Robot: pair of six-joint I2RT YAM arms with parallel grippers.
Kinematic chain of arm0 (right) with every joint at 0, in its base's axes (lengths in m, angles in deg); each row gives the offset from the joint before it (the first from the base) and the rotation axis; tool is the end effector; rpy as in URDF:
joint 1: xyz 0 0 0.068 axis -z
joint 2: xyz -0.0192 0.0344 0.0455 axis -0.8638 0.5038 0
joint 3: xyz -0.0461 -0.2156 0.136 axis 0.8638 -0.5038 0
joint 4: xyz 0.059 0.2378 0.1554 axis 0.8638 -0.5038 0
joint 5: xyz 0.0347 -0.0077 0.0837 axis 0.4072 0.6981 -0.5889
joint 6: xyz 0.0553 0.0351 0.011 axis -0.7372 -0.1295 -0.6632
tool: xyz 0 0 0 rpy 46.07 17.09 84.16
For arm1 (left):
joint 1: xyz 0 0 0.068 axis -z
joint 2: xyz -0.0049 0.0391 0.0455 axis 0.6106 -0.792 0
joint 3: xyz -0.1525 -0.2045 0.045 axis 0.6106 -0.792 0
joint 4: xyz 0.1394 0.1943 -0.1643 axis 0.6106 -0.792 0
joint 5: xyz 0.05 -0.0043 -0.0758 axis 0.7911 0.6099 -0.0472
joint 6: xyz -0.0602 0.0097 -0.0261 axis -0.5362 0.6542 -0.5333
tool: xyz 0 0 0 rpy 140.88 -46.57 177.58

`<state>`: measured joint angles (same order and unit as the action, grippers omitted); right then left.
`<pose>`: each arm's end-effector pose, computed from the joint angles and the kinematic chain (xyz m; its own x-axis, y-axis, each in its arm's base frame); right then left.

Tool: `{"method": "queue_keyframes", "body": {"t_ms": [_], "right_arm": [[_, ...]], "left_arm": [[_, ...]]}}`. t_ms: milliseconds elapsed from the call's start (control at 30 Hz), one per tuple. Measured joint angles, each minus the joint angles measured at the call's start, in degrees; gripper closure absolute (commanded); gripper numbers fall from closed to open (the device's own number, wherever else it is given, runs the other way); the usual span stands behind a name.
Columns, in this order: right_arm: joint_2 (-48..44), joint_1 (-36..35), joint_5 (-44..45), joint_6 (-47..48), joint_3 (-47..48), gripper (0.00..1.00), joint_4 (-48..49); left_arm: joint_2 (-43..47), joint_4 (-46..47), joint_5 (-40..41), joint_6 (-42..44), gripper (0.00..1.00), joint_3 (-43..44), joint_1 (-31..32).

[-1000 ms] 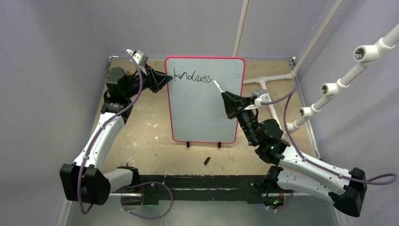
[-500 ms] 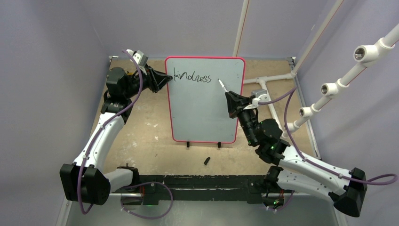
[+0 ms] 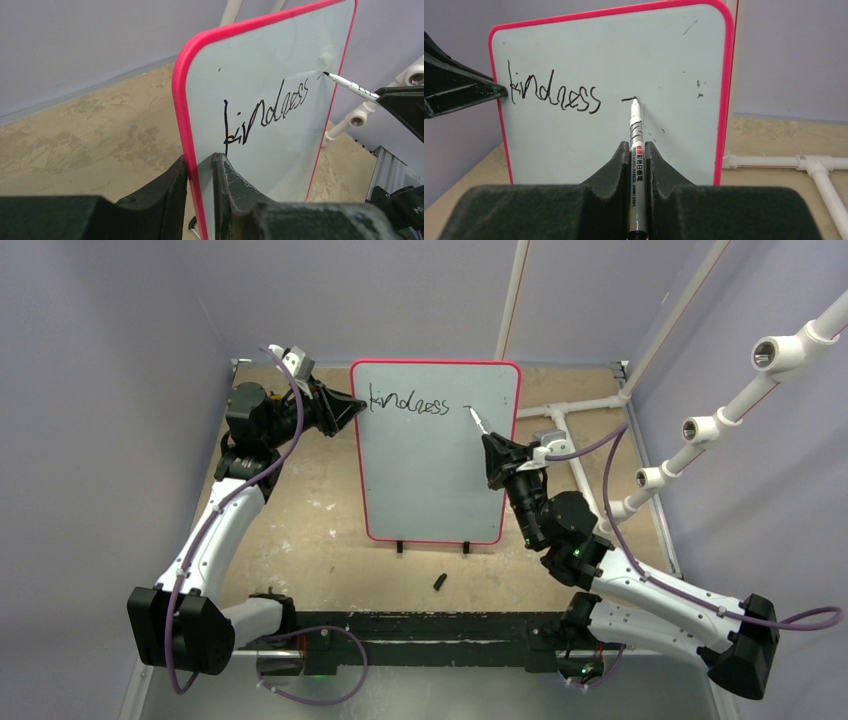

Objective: Write a sentence on the whiteboard

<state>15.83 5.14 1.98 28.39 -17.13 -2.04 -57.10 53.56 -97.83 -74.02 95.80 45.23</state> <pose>0.1689 0.1834 0.3416 0.1855 0.2705 -0.9447 -0.3252 0.9241 0.2008 0.3127 -0.0759 0.3583 -0.2368 -0.2078 -0.9491 0.7008 0.6401 -0.3149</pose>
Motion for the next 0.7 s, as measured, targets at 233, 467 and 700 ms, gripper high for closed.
{"method": "queue_keyframes", "body": {"t_ms": [233, 467, 700], "right_arm": [[-2.2, 0.2, 1.4, 0.0, 0.0, 1.00, -0.6], [-2.3, 0.3, -0.4, 0.9, 0.0, 1.00, 0.2], [0.4, 0.3, -1.0, 2.8, 0.8, 1.00, 1.2]], "left_arm": [[0.0, 0.0, 0.0, 0.0, 1.00, 0.0, 0.0], [0.0, 0.0, 0.0, 0.0, 1.00, 0.0, 0.0], [0.0, 0.0, 0.0, 0.0, 1.00, 0.0, 0.0]]}}
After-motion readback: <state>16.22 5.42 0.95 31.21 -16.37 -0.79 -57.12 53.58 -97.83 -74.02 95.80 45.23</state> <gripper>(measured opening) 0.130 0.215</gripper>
